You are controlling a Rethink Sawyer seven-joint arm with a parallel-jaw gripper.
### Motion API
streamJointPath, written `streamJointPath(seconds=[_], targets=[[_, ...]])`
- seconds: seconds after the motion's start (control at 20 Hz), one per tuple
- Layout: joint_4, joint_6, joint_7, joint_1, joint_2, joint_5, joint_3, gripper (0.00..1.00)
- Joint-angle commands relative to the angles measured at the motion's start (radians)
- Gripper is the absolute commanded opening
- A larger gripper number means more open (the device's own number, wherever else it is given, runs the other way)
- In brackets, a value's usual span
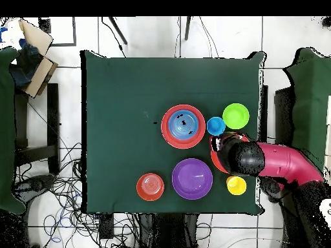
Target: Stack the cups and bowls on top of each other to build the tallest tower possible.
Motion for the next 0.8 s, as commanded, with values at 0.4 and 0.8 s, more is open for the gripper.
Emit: streamJointPath(seconds=[0.4,0.8], targets=[[-0.131,-0.161,0.067,0.076,0.204,-0.098,-0.062,1.0],[-0.17,-0.172,0.019,0.051,0.262,-0.071,-0.039,1.0]])
